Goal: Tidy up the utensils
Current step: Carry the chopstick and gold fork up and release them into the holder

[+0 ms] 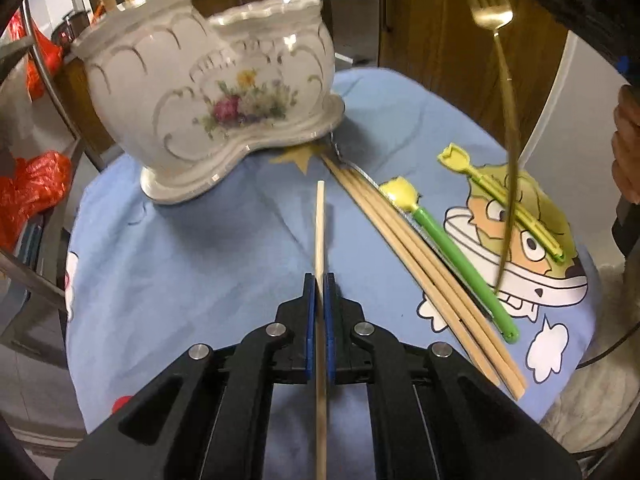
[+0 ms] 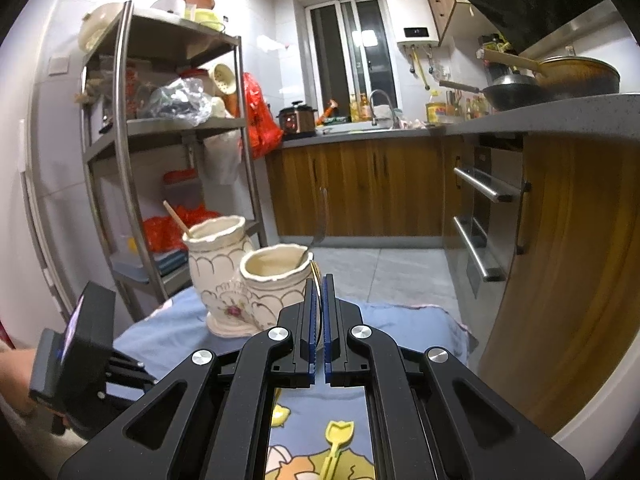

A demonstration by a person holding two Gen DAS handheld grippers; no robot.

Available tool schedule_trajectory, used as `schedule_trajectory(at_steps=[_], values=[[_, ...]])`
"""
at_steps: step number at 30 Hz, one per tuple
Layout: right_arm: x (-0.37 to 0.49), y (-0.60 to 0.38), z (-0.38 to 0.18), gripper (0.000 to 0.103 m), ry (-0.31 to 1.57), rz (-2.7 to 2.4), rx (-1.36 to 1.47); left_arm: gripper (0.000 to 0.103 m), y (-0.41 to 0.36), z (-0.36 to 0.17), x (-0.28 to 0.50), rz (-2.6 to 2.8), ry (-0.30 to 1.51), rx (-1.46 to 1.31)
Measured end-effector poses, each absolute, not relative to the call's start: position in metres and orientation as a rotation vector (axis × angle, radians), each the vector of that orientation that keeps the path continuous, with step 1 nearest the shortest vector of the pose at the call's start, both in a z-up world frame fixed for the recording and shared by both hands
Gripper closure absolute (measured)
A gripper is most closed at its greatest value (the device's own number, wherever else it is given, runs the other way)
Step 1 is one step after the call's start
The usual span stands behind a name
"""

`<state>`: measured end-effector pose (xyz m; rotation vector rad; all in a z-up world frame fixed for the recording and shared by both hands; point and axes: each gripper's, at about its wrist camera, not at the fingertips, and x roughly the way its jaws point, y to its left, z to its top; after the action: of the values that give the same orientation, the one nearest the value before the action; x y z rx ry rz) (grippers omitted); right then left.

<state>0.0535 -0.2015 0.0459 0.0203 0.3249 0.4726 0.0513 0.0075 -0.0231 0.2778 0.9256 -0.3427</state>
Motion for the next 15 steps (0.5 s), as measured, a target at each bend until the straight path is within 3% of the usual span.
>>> schedule_trajectory(at_steps=[9,15], values=[[0.044,-0.193,0.084,0.098,0.214,0.378,0.037,0.099,0.044,0.043,0.004,-0.407,0.523,0.157],[0.056,-0.178,0.112,0.098,0.167,0.363,0.055,0.099,0.099,0.095,0.015,-0.304,0.324,-0.019]])
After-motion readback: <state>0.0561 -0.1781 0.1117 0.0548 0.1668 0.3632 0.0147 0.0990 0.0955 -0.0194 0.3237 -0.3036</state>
